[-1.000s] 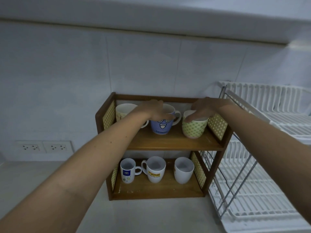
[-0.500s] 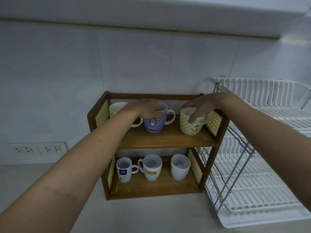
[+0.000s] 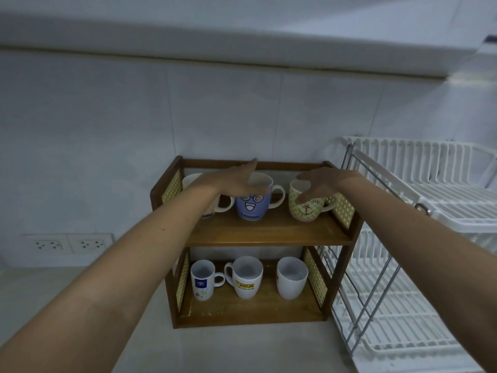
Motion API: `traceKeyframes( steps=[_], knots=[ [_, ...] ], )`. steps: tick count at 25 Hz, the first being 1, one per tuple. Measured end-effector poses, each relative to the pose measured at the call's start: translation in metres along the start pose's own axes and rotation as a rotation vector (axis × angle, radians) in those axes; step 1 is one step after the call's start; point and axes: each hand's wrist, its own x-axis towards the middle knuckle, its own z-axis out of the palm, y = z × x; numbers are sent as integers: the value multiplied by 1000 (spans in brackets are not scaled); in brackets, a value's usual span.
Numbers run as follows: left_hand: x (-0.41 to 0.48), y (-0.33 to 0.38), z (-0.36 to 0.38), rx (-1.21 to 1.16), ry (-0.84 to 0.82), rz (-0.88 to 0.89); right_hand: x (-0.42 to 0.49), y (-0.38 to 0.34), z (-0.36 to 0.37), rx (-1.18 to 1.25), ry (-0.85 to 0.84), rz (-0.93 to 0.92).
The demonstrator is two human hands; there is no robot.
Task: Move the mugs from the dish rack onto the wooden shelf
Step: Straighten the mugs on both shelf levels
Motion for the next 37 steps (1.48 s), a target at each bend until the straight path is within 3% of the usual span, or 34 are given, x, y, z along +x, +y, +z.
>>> traceKeyframes(
  steps=[2, 5, 9, 15, 22, 33, 37],
  knots=[
    [-8, -11, -21, 5, 27, -37, 0, -7, -3, 2, 54, -10],
    [-15, -33, -49, 278, -23, -199, 4, -35, -13, 103, 181, -123],
    [-28, -48, -43, 468, -147, -325, 13, -77, -16, 180, 154, -284],
    [-39, -62, -29, 245, -38, -236, 26, -95, -7, 219, 105, -326],
    [-30, -55, -23, 423, 67, -223, 29, -82, -9, 255, 129, -369],
    [-29, -54, -25, 433, 60, -224, 23, -82, -1, 268, 138, -348],
    [-42, -52, -18, 405, 87, -211, 5, -59, -4, 490, 160, -269]
  ],
)
